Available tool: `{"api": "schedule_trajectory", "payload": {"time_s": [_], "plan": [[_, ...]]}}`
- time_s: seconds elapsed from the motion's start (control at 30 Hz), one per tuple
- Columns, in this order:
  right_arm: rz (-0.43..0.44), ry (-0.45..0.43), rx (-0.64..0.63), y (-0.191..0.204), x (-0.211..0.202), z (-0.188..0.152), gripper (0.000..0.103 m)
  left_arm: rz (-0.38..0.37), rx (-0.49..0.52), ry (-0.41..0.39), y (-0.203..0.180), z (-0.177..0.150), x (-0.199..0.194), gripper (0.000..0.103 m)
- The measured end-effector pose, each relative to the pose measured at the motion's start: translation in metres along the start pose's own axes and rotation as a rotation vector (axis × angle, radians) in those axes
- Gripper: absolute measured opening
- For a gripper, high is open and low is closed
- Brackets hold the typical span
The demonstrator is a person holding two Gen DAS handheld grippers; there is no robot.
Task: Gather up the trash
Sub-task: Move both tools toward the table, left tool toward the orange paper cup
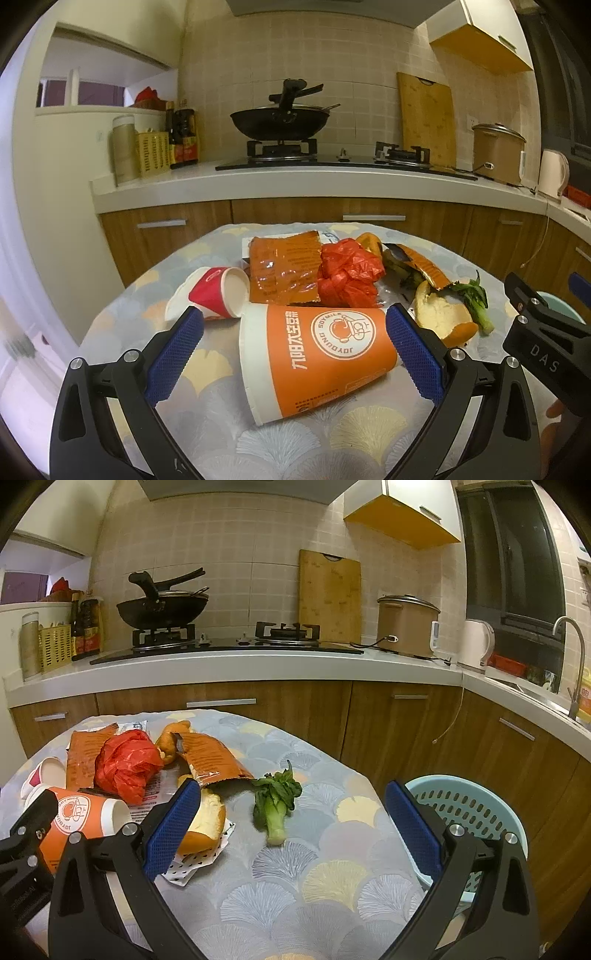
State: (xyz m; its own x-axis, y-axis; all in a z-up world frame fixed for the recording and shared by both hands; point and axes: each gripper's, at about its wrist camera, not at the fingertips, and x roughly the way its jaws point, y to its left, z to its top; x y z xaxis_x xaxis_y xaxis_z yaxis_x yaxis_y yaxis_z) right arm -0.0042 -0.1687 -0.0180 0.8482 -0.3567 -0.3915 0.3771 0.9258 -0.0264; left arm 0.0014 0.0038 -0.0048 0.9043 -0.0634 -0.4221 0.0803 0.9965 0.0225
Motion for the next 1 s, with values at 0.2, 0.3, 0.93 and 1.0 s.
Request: {"api": "schedule_trajectory", "payload": {"time_s": [0.2, 0.3, 0.93, 1.0], "plan": [[0.0, -0.007, -0.018, 0.004, -0.002, 0.0, 0.095, 0.0, 0.006, -0.002, -0.002, 0.0, -0.001, 0.095], [0.002, -0.006, -0.017, 0.003, -0.002, 0.001, 0.095, -0.012, -0.004, 0.003, 0.0, -0.001, 0.0, 0.095], [0.042, 0.044, -0.019, 0.005, 0.01, 0.0, 0.089, -0.043, -0.014, 0.011, 0.013, 0.009, -0.016, 0.095], [0.04, 0.042, -0.021, 0.006, 0.01, 0.0, 0.088, -0.055, -0.015, 0.003, 0.018, 0.014, -0.02, 0.095]]}}
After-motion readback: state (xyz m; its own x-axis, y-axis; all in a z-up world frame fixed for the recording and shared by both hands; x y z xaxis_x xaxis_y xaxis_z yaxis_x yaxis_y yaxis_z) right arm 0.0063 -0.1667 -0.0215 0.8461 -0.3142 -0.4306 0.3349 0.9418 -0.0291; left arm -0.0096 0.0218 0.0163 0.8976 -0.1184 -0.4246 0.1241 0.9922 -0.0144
